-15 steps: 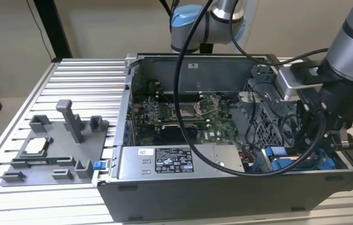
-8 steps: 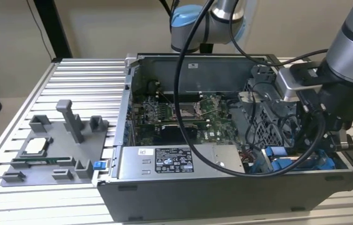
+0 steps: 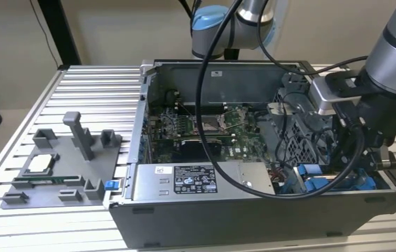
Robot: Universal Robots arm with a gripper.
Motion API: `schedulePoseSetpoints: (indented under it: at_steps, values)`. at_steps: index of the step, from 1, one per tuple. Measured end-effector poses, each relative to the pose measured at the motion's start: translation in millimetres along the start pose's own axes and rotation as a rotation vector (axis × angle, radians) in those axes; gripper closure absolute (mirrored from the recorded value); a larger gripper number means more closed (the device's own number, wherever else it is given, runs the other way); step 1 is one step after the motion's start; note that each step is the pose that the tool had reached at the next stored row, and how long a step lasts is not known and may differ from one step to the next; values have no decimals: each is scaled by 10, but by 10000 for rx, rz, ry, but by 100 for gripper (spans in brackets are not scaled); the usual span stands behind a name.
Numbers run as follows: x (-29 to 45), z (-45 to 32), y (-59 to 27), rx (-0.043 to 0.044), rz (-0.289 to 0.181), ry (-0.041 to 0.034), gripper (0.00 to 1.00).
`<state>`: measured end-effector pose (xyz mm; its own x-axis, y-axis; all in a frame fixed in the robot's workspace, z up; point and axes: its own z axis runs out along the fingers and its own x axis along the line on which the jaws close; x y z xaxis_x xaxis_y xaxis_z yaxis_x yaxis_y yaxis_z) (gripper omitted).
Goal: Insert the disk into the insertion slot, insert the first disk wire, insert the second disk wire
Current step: 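Insert the second disk wire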
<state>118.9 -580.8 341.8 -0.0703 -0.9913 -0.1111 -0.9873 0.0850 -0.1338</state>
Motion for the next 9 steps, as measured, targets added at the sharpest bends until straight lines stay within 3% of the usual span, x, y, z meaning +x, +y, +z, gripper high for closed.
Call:
schedulePoseSetpoints:
  at_steps: [9]
  values:
    - [3,32,2,0,0,-1,100]
